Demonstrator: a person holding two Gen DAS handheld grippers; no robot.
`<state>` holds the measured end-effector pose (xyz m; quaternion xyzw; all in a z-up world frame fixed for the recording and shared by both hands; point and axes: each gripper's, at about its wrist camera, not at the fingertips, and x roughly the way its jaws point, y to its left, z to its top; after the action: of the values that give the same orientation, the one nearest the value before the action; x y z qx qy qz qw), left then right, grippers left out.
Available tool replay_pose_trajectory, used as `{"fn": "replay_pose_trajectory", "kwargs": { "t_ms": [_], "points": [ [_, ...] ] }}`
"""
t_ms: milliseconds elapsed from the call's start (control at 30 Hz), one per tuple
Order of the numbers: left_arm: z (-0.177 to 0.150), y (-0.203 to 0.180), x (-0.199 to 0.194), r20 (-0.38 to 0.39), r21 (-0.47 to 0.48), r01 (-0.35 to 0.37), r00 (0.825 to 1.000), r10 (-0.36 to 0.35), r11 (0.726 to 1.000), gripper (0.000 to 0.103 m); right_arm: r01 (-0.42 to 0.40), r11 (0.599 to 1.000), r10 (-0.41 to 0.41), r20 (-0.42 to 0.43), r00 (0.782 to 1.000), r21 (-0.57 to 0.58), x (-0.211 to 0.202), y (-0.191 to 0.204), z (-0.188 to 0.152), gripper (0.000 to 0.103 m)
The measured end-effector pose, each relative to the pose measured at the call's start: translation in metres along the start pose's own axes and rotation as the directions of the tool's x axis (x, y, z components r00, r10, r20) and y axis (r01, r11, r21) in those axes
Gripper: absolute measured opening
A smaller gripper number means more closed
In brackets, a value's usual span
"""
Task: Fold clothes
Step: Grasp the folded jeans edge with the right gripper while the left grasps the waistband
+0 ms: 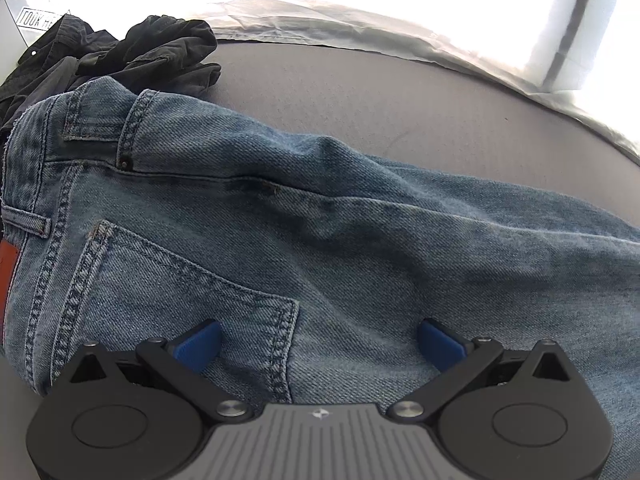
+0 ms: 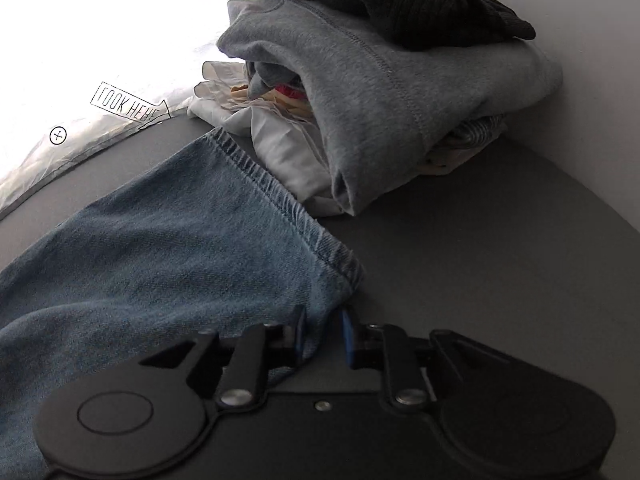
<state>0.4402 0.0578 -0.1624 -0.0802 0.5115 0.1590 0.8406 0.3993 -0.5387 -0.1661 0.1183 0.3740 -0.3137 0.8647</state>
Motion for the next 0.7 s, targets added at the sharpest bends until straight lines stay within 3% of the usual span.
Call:
{"fn": "replay_pose_trajectory", "kwargs": {
  "t_ms": [100, 167, 267, 333, 467, 533, 567, 633, 667, 700],
  "points": [
    [0.001, 0.000, -0.014, 0.069, -0.027, 0.044, 0.997, -0.042, 0.999, 0.097, 0.006, 0.996, 0.000, 0.066, 0.998, -0.087, -0.017, 0.011, 0.008, 0.040],
    [0.005, -0.001, -0.023, 0.111, -0.044, 0.101, 0.989, -0.095, 0.994, 0.096, 0.007, 0.993, 0.004, 0.097, 0.995, -0.114, -0.026, 0.021, 0.013, 0.043],
    [0.016, -0.002, -0.022, 0.114, -0.086, 0.160, 0.982, -0.149, 0.983, 0.096, -0.075, 0.989, 0.088, 0.098, 0.991, -0.126, -0.031, 0.039, 0.024, 0.046],
    [0.024, 0.003, -0.015, 0.102, -0.177, 0.206, 0.976, -0.190, 0.962, 0.097, -0.136, 0.982, 0.148, 0.084, 0.985, -0.133, -0.029, 0.055, 0.028, 0.047],
    [0.036, 0.019, 0.008, 0.082, -0.408, 0.247, 0.969, -0.234, 0.879, 0.097, -0.240, 0.964, 0.248, 0.059, 0.967, -0.118, -0.024, 0.093, 0.036, 0.049],
    [0.042, 0.020, 0.013, 0.108, -0.431, 0.238, 0.971, -0.212, 0.870, 0.095, -0.260, 0.959, 0.267, 0.055, 0.962, -0.112, -0.023, 0.108, 0.038, 0.049],
    [0.044, 0.020, 0.015, 0.124, -0.436, 0.232, 0.972, -0.198, 0.870, 0.089, -0.264, 0.958, 0.271, 0.056, 0.961, -0.112, -0.022, 0.115, 0.038, 0.049],
    [0.046, 0.017, 0.016, 0.128, -0.423, 0.177, 0.982, -0.135, 0.889, 0.055, -0.273, 0.955, 0.281, 0.050, 0.959, -0.118, -0.018, 0.128, 0.037, 0.049],
    [0.046, 0.016, 0.017, 0.136, -0.414, 0.157, 0.985, -0.109, 0.897, 0.047, -0.278, 0.953, 0.285, 0.046, 0.957, -0.121, -0.017, 0.132, 0.036, 0.049],
    [0.045, 0.015, 0.017, 0.145, -0.405, 0.135, 0.986, -0.083, 0.904, 0.031, -0.282, 0.952, 0.289, 0.043, 0.956, -0.123, -0.016, 0.135, 0.035, 0.049]
  ]
}}
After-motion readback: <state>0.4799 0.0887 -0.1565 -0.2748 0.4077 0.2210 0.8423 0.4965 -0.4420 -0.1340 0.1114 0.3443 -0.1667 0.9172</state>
